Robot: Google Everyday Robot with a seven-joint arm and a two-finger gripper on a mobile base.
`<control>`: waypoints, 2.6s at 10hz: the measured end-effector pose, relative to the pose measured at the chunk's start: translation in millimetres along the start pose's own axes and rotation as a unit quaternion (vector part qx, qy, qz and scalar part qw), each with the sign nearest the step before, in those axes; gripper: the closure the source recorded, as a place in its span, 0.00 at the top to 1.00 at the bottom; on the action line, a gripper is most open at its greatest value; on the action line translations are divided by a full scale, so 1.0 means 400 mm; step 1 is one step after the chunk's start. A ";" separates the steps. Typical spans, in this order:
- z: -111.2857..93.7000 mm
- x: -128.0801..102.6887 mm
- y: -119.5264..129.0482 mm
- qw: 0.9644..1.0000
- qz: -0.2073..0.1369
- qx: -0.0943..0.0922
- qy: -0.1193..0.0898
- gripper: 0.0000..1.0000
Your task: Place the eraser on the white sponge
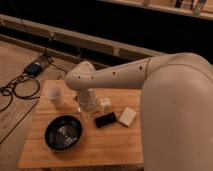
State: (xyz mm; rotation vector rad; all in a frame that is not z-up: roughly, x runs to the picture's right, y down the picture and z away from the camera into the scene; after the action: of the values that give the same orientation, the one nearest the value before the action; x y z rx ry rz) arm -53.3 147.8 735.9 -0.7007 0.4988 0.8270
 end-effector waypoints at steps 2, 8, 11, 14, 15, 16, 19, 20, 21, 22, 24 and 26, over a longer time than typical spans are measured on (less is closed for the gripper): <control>0.037 -0.007 -0.045 0.998 -0.060 0.016 0.005 0.65; 0.126 -0.033 -0.108 0.975 -0.207 0.079 0.020 0.65; 0.171 -0.038 -0.119 0.961 -0.251 0.113 0.034 0.65; 0.220 -0.046 -0.105 0.946 -0.290 0.134 0.049 0.65; 0.235 -0.048 -0.101 0.943 -0.299 0.138 0.054 0.65; 0.252 -0.052 -0.099 0.939 -0.307 0.141 0.059 0.65; 0.287 -0.067 -0.115 0.936 -0.313 0.143 0.076 0.65; 0.295 -0.077 -0.125 0.936 -0.312 0.144 0.081 0.65; 0.299 -0.094 -0.135 0.936 -0.310 0.145 0.084 0.65; 0.303 -0.104 -0.140 0.936 -0.310 0.145 0.086 0.65; 0.311 -0.122 -0.144 0.933 -0.315 0.143 0.096 0.65; 0.323 -0.137 -0.141 0.930 -0.324 0.139 0.105 0.64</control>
State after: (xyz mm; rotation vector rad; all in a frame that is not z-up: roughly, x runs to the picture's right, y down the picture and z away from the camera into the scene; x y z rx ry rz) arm -23.1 188.2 878.6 -0.6343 0.5194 0.0554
